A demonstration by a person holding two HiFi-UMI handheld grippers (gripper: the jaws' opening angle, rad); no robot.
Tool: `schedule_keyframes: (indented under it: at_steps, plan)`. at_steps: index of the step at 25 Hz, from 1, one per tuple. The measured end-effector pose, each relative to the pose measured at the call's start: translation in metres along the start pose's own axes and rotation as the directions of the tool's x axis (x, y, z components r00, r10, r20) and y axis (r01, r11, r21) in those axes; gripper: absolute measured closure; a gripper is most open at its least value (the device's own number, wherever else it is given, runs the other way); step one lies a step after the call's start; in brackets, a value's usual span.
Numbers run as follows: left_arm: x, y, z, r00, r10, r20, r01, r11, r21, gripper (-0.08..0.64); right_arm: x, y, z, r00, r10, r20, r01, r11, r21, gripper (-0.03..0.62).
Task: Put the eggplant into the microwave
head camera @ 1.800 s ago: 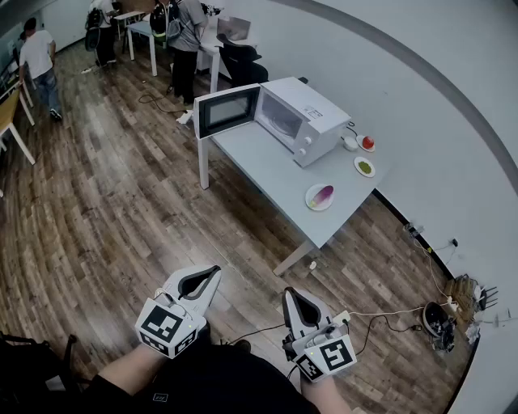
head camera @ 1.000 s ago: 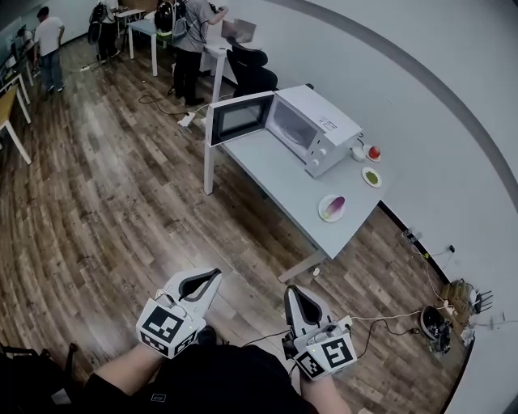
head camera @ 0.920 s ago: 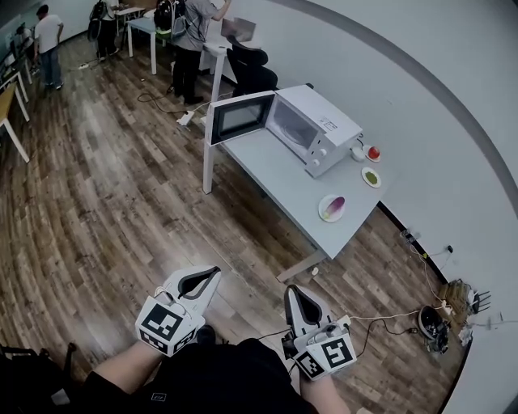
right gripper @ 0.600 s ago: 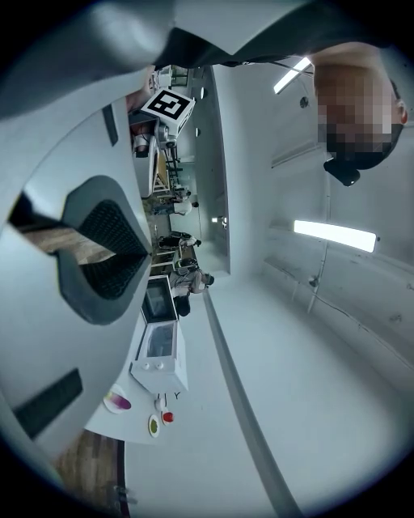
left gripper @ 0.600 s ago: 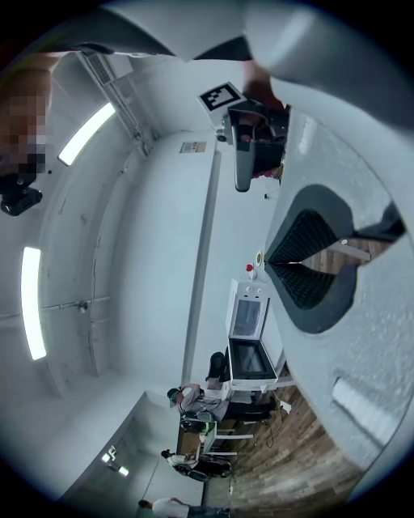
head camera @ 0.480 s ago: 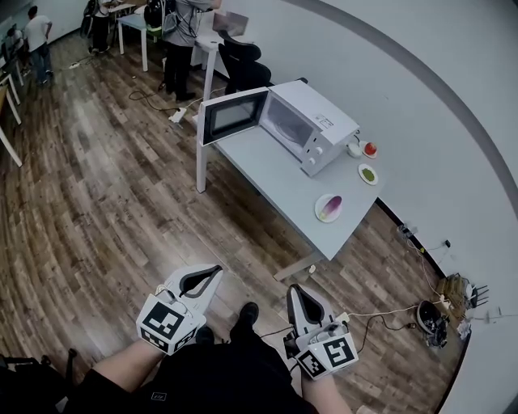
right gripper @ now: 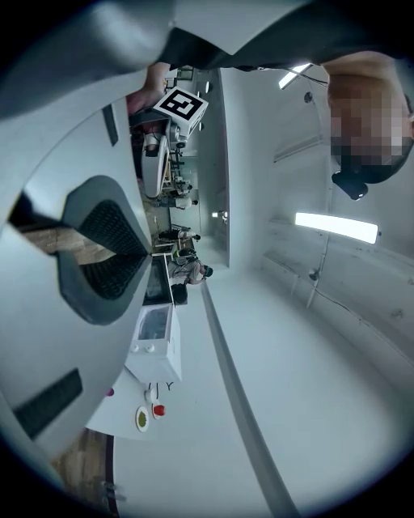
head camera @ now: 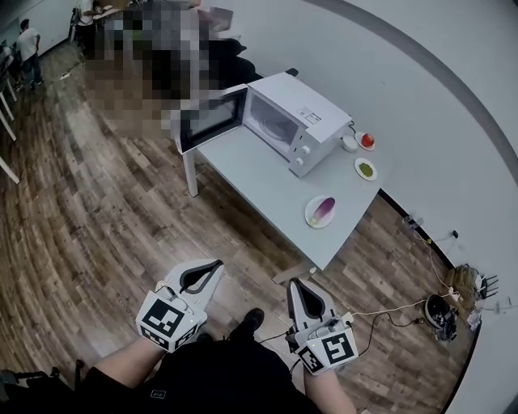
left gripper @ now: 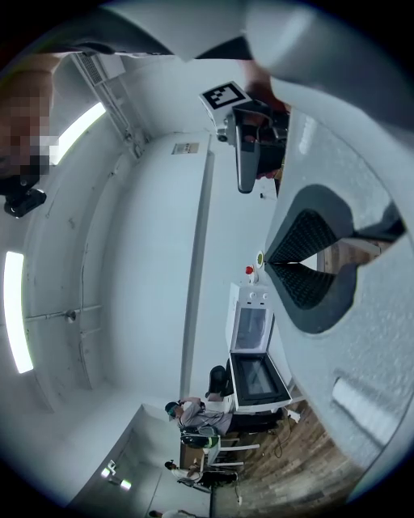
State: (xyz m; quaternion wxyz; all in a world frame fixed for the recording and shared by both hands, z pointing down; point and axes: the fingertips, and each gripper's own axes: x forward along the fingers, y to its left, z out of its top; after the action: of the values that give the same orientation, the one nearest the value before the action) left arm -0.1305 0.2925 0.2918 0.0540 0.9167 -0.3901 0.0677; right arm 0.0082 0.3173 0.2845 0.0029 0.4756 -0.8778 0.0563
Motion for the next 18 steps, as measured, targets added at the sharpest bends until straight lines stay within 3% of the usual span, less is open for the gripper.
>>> schedule_keyframes:
  at_steps: [8, 18]
  plan:
    - [0.094, -0.003, 0.019, 1.0, -0.024, -0.018, 0.025, 0.999, 0.02, 0.551, 0.013, -0.094, -0.003, 0.998, -0.058, -0.035, 0.056, 0.997, -0.052, 0.578]
    - [0.184, -0.007, 0.005, 0.998, -0.018, -0.066, 0.019, 1.0, 0.004, 0.551, 0.016, -0.184, -0.009, 0.992, -0.101, -0.074, 0.092, 0.99, -0.11, 0.578]
